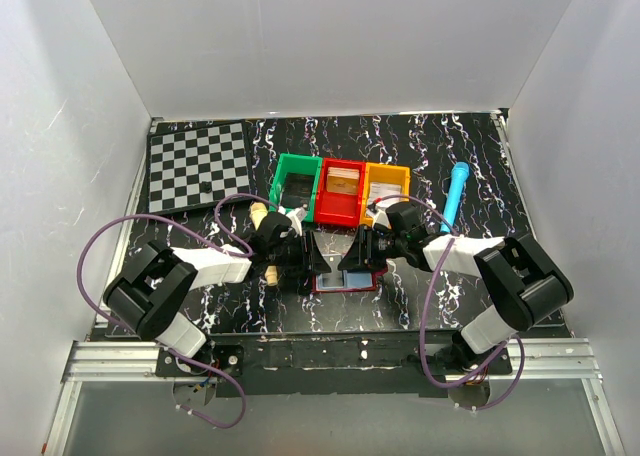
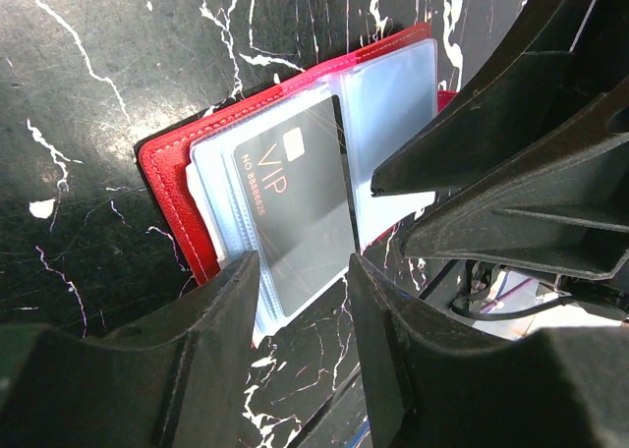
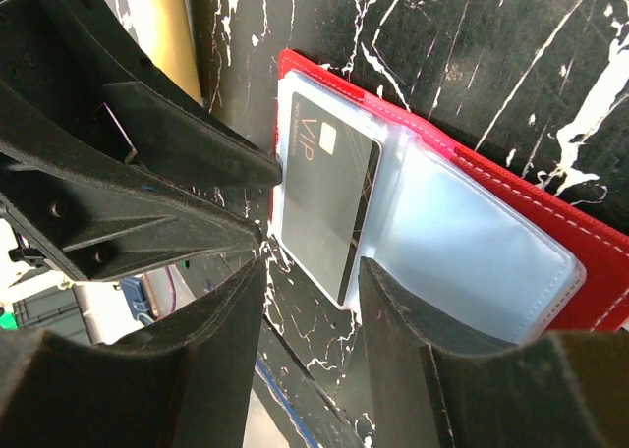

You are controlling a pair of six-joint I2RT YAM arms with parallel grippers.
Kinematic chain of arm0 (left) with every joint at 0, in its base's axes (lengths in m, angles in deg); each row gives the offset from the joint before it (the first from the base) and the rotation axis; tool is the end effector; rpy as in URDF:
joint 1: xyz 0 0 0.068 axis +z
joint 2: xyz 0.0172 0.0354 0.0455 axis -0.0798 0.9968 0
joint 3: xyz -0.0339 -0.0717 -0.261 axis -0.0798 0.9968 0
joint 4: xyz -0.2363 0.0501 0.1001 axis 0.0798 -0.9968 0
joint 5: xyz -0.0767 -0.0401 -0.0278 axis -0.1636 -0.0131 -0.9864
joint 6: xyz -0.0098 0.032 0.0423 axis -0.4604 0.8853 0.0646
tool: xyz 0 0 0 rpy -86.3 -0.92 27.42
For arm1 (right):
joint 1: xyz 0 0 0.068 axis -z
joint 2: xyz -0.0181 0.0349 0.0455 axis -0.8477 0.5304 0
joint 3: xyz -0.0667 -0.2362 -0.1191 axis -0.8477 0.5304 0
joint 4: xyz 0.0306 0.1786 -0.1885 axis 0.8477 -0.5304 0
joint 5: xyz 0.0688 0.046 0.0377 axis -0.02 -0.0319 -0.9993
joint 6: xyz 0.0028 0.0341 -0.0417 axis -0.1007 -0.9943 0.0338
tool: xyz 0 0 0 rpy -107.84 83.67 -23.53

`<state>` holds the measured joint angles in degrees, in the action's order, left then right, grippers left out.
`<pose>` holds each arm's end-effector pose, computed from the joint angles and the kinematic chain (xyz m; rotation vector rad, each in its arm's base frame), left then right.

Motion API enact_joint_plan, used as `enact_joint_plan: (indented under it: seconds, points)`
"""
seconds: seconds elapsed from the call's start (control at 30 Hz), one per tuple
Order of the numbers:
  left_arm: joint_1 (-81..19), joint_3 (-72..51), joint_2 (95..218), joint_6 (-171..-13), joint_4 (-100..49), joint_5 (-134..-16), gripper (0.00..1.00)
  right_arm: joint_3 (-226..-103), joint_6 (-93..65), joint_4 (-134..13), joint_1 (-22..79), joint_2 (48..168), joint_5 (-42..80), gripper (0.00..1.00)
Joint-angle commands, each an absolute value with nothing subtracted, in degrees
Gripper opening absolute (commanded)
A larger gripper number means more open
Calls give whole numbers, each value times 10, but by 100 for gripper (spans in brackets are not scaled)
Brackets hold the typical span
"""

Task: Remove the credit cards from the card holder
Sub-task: Remove the credit card from the card holder.

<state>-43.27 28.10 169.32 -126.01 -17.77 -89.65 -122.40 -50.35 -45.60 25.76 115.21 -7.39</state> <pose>0.2079 -0.1841 0.1374 0.0614 2.5958 -1.1129 0.2275 0.1665 0.1439 -0.1025 2.5128 1.2971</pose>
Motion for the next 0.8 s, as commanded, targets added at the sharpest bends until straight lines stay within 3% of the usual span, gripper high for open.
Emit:
enact_joint_plan:
  seconds: [0.0, 0.77]
  points:
    - [-432, 282, 1703, -1250, -177, -887, 41, -1242, -502, -439, 259, 1159, -78, 51]
    - [-431, 286, 1728, -1251, -168, -891, 40, -1238, -502, -433, 258, 1178, -74, 51]
